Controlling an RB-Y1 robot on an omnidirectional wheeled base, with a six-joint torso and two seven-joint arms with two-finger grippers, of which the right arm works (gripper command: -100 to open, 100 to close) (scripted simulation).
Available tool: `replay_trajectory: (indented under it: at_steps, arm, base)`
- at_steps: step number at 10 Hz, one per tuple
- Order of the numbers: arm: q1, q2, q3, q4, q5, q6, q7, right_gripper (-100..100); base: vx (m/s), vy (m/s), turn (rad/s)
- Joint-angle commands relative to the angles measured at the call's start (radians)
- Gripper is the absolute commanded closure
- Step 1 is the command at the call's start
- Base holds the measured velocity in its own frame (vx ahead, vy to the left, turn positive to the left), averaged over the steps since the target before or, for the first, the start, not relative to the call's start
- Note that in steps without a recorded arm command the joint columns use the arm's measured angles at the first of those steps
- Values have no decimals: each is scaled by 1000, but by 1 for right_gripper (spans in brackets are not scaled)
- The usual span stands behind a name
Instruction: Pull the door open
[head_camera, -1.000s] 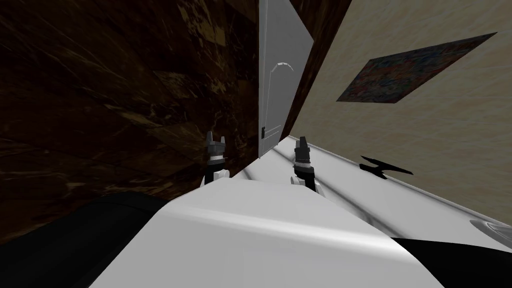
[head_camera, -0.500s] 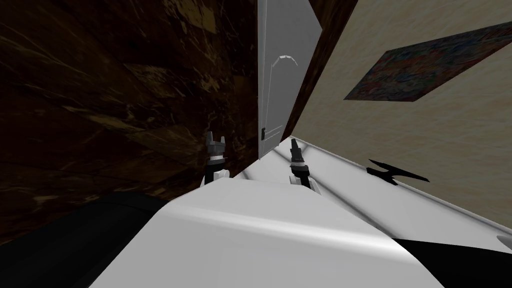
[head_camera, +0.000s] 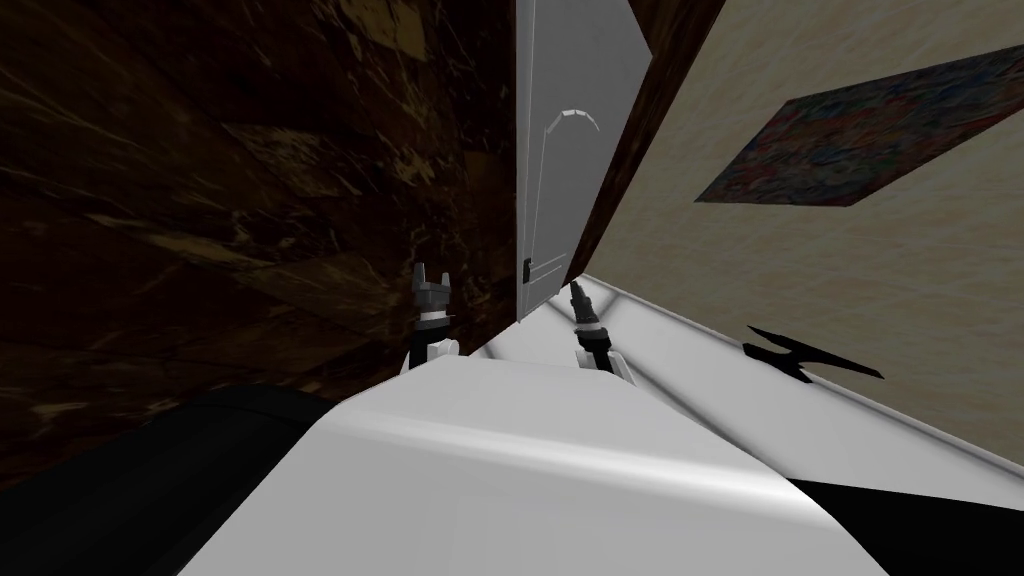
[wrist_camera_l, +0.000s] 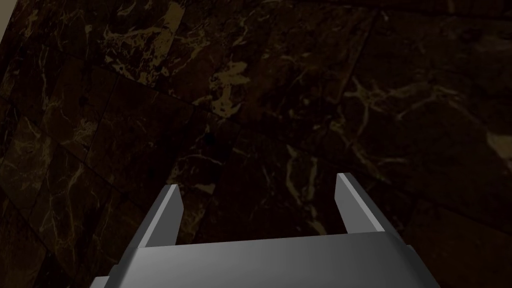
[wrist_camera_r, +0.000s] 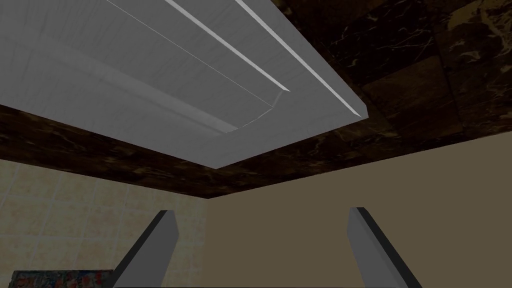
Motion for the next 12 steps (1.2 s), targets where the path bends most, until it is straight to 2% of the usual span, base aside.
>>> replay_trajectory:
  at_steps: [1,12]
  arm:
    - [-19,-9,0,39,27,-10,14,-100]
    - [-141,-60,22,269,233,-45,117,-100]
  base:
    - [98,-24,32]
    - [96,-39,38]
